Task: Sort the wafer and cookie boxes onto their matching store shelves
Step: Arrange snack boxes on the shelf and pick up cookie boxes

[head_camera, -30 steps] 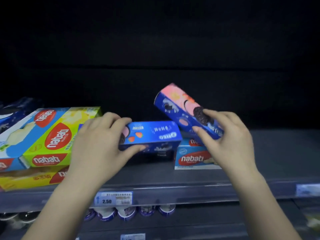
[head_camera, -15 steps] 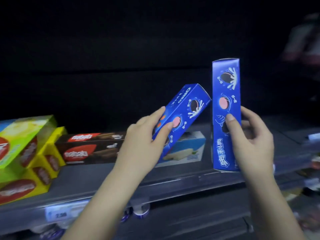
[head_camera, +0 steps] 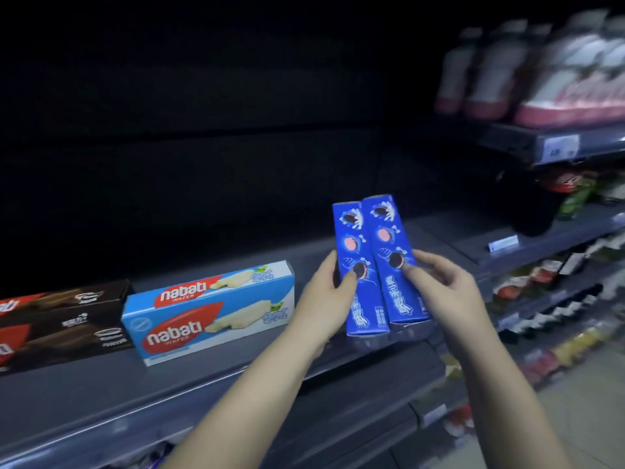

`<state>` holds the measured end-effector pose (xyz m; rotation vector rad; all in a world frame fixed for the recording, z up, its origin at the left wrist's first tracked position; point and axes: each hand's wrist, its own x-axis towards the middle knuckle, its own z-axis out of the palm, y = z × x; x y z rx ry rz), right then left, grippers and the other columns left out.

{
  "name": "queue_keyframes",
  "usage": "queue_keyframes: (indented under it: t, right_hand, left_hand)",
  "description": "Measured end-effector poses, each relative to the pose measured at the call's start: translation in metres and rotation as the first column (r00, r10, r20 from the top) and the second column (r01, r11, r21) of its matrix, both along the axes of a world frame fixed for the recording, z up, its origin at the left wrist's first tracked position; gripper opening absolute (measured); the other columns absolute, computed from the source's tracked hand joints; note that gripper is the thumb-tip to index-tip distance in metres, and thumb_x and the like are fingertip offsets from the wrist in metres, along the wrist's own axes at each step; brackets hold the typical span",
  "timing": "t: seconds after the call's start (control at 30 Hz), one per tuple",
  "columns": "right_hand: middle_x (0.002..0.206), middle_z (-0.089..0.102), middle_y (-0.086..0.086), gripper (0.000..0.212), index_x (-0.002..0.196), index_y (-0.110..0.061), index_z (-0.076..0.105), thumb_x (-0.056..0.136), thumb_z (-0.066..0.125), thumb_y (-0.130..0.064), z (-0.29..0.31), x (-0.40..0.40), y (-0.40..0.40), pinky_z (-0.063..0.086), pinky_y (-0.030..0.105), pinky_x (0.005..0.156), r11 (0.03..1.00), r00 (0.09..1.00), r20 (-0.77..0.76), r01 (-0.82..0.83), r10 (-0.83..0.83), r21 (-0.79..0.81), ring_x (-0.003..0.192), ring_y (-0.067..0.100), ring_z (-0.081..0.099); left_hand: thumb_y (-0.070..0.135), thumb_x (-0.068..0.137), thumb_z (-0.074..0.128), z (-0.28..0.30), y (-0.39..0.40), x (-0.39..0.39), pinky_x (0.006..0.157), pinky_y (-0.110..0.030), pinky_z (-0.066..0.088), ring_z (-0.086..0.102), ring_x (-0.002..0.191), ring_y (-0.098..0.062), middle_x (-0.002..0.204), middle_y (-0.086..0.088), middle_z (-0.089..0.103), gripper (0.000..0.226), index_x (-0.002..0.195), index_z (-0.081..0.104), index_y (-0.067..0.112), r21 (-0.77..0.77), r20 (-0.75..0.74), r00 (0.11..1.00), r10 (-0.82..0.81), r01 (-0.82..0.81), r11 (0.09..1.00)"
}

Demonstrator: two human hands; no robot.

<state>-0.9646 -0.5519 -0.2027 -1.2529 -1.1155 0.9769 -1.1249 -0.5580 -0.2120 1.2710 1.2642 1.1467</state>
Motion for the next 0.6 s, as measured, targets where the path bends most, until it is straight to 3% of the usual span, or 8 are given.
queue_keyframes:
  t: [0.1, 0.2, 0.23, 0.3, 0.33, 0.43, 0.5, 0.6]
  right_hand:
    - [0.089, 0.074, -0.003, 0.021, 0.11, -0.013, 0.066, 0.092, 0.059, -0.006, -0.009, 0.0, 0.015, 0.053, 0.015, 0.055, 0.993, 0.996, 0.008, -0.09, 0.091, -0.08, 0.066, 0.0, 0.07]
    - [0.092, 0.074, -0.004, 0.019, 0.108, -0.016, 0.066, 0.093, 0.057, -0.009, -0.018, -0.005, 0.027, 0.054, 0.018, 0.059, 0.985, 0.992, 0.045, -0.114, 0.121, -0.131, 0.069, 0.002, 0.07]
    - [0.093, 0.074, -0.005, 0.018, 0.107, -0.017, 0.066, 0.093, 0.057, -0.011, -0.022, -0.006, 0.03, 0.054, 0.017, 0.062, 0.985, 0.989, 0.081, -0.108, 0.12, -0.135, 0.07, 0.002, 0.07]
    - [0.092, 0.072, -0.01, 0.015, 0.105, -0.021, 0.065, 0.093, 0.058, -0.014, -0.028, -0.008, 0.032, 0.051, 0.011, 0.06, 0.987, 0.983, 0.136, -0.109, 0.125, -0.115, 0.068, -0.005, 0.068]
    - [0.09, 0.071, -0.012, 0.015, 0.105, -0.021, 0.064, 0.093, 0.058, -0.014, -0.031, -0.009, 0.032, 0.048, 0.007, 0.058, 0.988, 0.98, 0.152, -0.115, 0.129, -0.099, 0.066, -0.01, 0.066]
    - [0.093, 0.07, -0.011, 0.021, 0.111, -0.018, 0.066, 0.091, 0.061, -0.014, -0.032, -0.012, 0.032, 0.044, 0.001, 0.058, 0.997, 0.959, 0.274, -0.071, 0.073, -0.016, 0.068, -0.018, 0.062]
    - [0.097, 0.07, -0.005, 0.022, 0.109, -0.016, 0.068, 0.088, 0.064, -0.012, -0.03, -0.013, 0.03, 0.042, -0.002, 0.063, 0.996, 0.911, 0.412, -0.031, -0.008, 0.088, 0.077, -0.012, 0.064]
    - [0.099, 0.069, 0.0, 0.017, 0.1, -0.015, 0.072, 0.083, 0.069, -0.014, -0.027, -0.012, 0.025, 0.04, -0.002, 0.069, 0.972, 0.786, 0.609, -0.044, -0.109, 0.231, 0.083, 0.005, 0.064]
  left_hand:
    - [0.029, 0.089, 0.047, -0.005, 0.005, 0.004, 0.087, -0.029, 0.05, 0.065, 0.091, 0.0, 0.118, 0.021, 0.064, 0.042, 0.126, 0.047, 0.05, 0.025, -0.111, 0.992, 0.058, -0.056, 0.998]
    - [0.029, 0.097, 0.045, -0.007, 0.003, 0.004, 0.083, -0.014, 0.041, 0.057, 0.102, 0.001, 0.141, 0.014, 0.046, 0.057, 0.149, 0.024, 0.037, -0.023, -0.264, 0.963, 0.055, -0.063, 0.998]
    - [0.03, 0.097, 0.046, -0.011, 0.002, 0.004, 0.091, -0.013, 0.04, 0.054, 0.115, -0.001, 0.148, 0.011, 0.039, 0.061, 0.151, 0.019, 0.035, -0.027, -0.308, 0.951, 0.037, -0.047, 0.999]
    - [0.033, 0.096, 0.048, -0.016, 0.002, 0.002, 0.114, -0.027, 0.028, 0.029, 0.143, -0.01, 0.159, 0.002, 0.025, 0.065, 0.152, 0.015, 0.032, -0.006, -0.365, 0.93, 0.04, -0.046, 0.999]
    - [0.033, 0.096, 0.048, -0.018, 0.003, 0.001, 0.118, -0.032, 0.022, 0.019, 0.147, -0.011, 0.16, 0.0, 0.021, 0.066, 0.153, 0.015, 0.03, -0.001, -0.371, 0.927, 0.053, -0.058, 0.998]
    - [0.033, 0.096, 0.05, -0.021, 0.005, 0.0, 0.117, -0.025, 0.015, 0.012, 0.148, -0.009, 0.16, 0.001, 0.019, 0.062, 0.152, 0.022, 0.025, 0.047, -0.401, 0.911, 0.093, -0.081, 0.996]
    - [0.033, 0.096, 0.053, -0.022, 0.005, 0.0, 0.115, -0.023, 0.022, 0.024, 0.145, -0.011, 0.156, 0.002, 0.029, 0.056, 0.147, 0.033, 0.022, 0.112, -0.426, 0.893, 0.142, -0.103, 0.988]
    - [0.031, 0.093, 0.058, -0.02, -0.002, -0.004, 0.103, -0.009, 0.024, 0.037, 0.135, -0.008, 0.144, 0.007, 0.043, 0.045, 0.135, 0.05, 0.019, 0.228, -0.468, 0.858, 0.214, -0.117, 0.967]
